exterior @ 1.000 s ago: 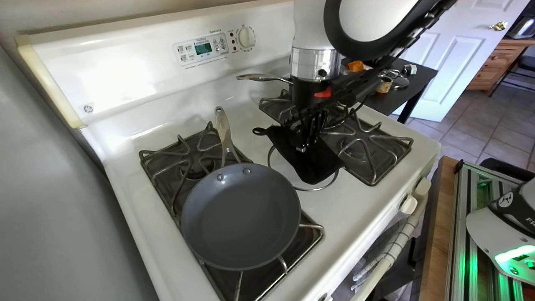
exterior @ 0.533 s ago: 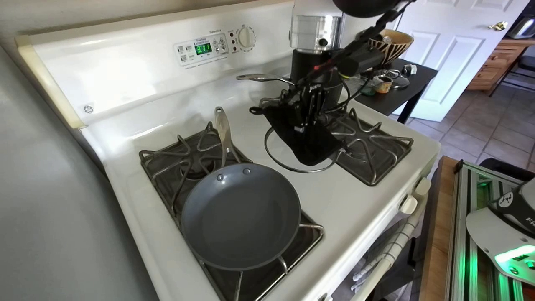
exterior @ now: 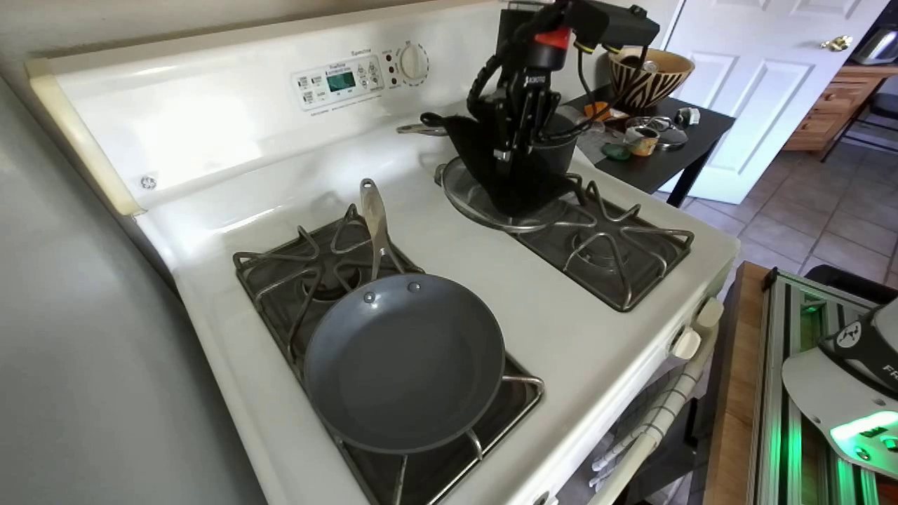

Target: Pick up the black oven mitts and put it on the clear pot lid, pick up the black oven mitts with the pot lid and cover the black pot

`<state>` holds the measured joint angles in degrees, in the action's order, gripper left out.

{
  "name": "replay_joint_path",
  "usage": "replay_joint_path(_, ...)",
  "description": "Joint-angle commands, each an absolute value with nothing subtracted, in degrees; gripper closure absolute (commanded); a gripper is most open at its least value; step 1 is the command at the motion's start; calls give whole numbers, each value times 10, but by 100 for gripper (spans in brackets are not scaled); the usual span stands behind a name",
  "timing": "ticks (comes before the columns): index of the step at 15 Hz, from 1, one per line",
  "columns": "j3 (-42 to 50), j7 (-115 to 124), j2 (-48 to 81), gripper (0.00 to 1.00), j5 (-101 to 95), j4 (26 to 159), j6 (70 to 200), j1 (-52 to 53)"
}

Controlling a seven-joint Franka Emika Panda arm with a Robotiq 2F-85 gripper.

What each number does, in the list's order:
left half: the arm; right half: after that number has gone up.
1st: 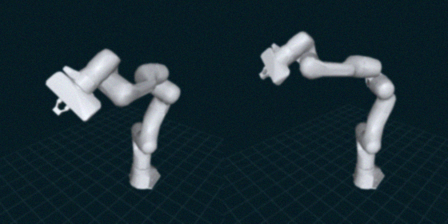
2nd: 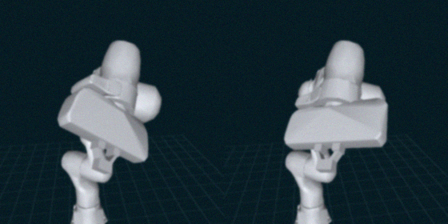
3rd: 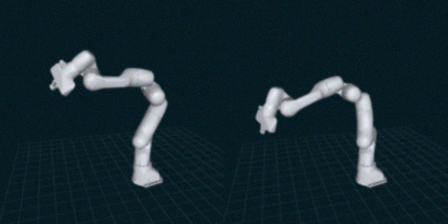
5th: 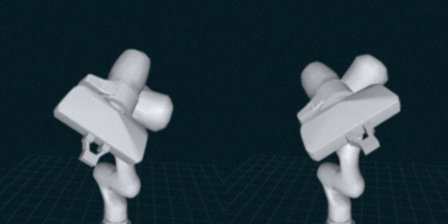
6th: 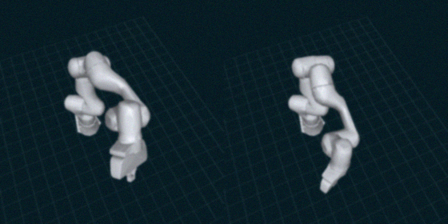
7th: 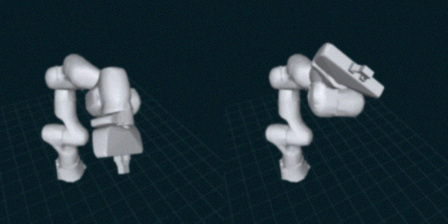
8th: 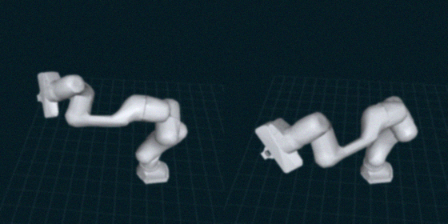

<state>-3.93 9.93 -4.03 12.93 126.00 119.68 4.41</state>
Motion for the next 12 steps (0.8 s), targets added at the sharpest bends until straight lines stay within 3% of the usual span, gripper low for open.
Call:
replay_joint_path(1,-30,130,-46,95,123,1224,1155,31)
replay_joint_path(12,12,195,24,95,116,1120,1114,-14)
